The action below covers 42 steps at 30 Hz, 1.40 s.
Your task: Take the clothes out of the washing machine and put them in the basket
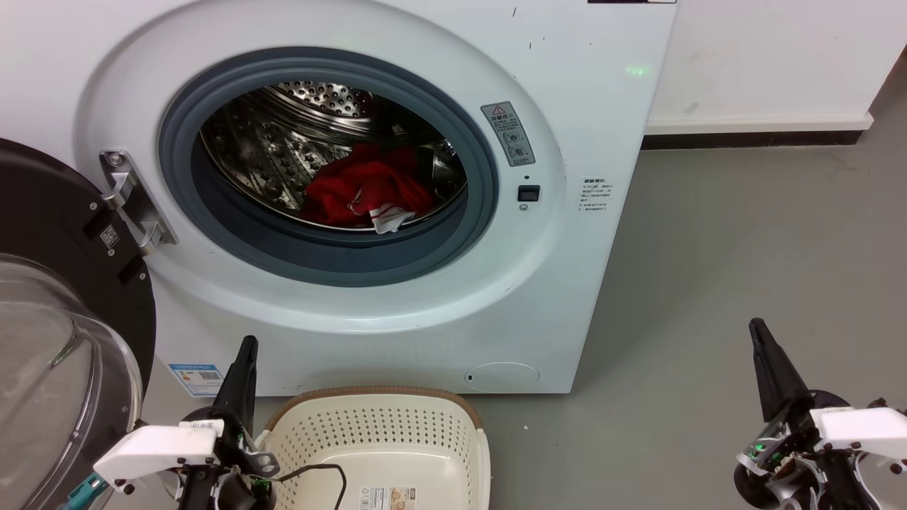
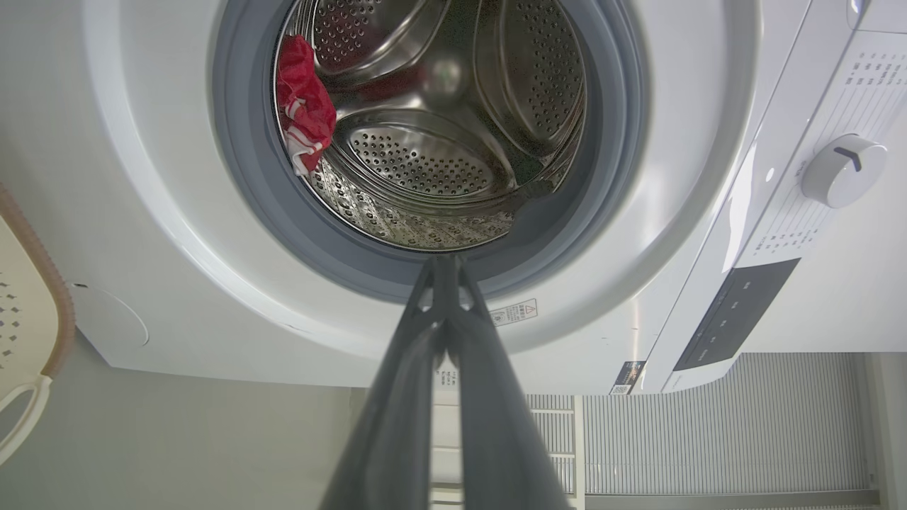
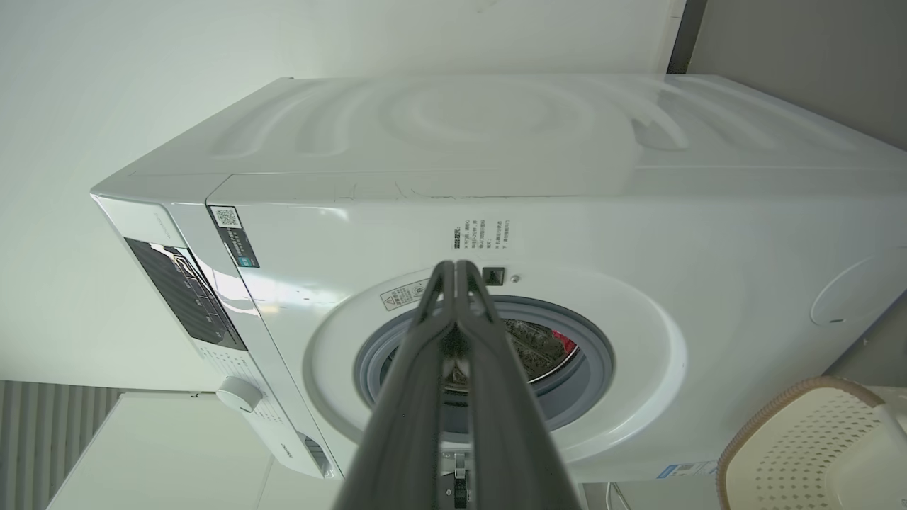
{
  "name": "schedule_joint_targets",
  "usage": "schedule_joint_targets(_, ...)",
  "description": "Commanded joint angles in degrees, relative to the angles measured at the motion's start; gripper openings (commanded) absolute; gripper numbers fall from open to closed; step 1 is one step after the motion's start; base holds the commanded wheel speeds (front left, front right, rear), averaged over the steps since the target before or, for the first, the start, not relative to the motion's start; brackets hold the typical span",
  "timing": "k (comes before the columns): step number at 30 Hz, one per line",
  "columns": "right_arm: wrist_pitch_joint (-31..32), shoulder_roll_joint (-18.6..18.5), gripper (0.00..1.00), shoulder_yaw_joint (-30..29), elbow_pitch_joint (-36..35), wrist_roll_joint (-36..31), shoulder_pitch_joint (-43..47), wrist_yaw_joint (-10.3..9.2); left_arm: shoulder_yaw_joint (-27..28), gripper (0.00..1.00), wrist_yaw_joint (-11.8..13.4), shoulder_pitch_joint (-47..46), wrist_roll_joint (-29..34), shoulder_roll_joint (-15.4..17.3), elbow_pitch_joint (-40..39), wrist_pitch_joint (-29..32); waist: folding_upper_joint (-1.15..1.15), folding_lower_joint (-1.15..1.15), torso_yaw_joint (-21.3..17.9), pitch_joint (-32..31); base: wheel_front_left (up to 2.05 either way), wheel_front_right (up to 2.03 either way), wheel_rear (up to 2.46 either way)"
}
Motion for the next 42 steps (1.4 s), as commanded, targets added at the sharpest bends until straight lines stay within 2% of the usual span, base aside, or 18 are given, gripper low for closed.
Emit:
schedule_joint_targets(1, 0.01, 0.13, 0.0, 0.02, 0.08, -0.25, -0.67, -0.02, 0.11, 0.0, -0.16, -0.44, 0.01, -0.1, -0.01, 0.04, 0.0, 0.0, 0.0, 0.0, 0.0, 0.0, 0.0)
schedule_joint_targets(2, -0.01, 0.0, 1.0, 0.01, 0.11, 0.01, 0.09, 0.0, -0.03, 1.0, 0.01, 0.1, 0.0, -0.01, 0.16, -0.02, 0.0, 0.0, 0.0, 0.0, 0.0, 0.0, 0.0)
schedule_joint_targets(16, -3.32, 0.04, 1.0, 1.4, -1.76, -4.19, 1.79, 0.0, -2.82, 1.0, 0.0, -0.03, 2.37, -0.06, -1.31, -3.33, 0.0, 0.0, -0.03, 0.13, 0.0, 0.0, 0.0)
schedule_joint_targets(22, -4.89, 0.03, 1.0, 1.62, -3.99, -11.65, 2.34, 0.0, -3.17, 1.0, 0.0, 0.02, 6.1, -0.05, -3.22, -4.91, 0.0, 0.0, -0.04, 0.13, 0.0, 0.0, 0.0)
schedule_joint_targets(42, -9.45, 0.02, 1.0, 2.76, -10.59, -36.67, 4.77, 0.0, -5.4, 1.0, -0.02, -0.73, 27.92, -0.02, -6.83, -9.48, 0.0, 0.0, 0.09, 0.13, 0.0, 0.0, 0.0)
